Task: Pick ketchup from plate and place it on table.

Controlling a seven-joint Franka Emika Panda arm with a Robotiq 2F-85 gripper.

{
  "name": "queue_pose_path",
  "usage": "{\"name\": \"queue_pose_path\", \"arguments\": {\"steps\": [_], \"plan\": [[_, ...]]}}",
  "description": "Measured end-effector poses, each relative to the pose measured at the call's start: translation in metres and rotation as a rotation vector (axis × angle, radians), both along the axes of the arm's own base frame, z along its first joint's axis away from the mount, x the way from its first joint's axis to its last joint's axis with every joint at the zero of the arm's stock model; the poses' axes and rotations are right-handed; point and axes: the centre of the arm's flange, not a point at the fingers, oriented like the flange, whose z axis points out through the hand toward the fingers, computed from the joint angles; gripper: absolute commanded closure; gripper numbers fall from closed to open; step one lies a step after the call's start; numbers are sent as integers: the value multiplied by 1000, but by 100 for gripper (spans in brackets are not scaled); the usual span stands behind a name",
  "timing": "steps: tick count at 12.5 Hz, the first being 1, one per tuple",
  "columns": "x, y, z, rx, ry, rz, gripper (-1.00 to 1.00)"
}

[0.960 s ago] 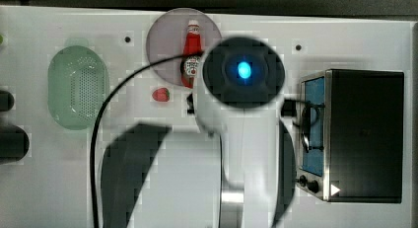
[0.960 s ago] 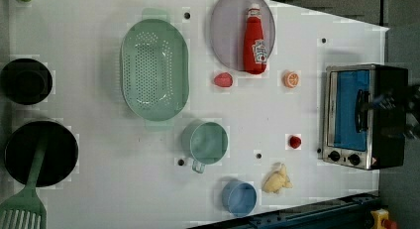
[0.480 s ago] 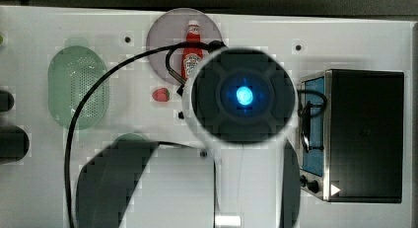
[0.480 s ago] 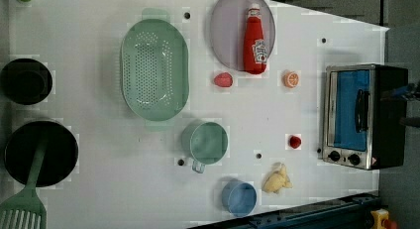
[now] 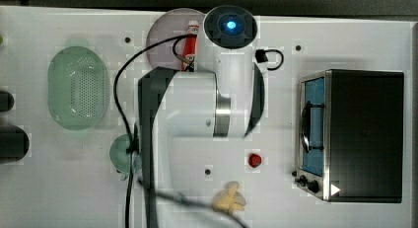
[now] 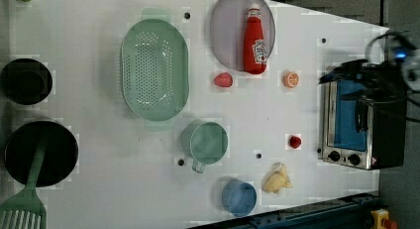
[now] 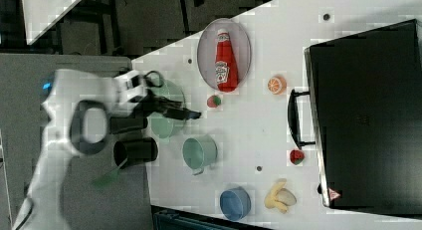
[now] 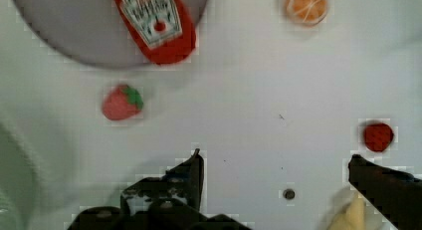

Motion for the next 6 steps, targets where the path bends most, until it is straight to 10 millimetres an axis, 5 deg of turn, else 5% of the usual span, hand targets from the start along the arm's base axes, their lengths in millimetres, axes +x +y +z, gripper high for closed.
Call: {"name": "queue_pose_path", "arguments": {"steps": [3, 6], "plan": [[9, 16, -74, 45, 38, 141, -100], [16, 30, -98, 70, 8, 257, -100]]}}
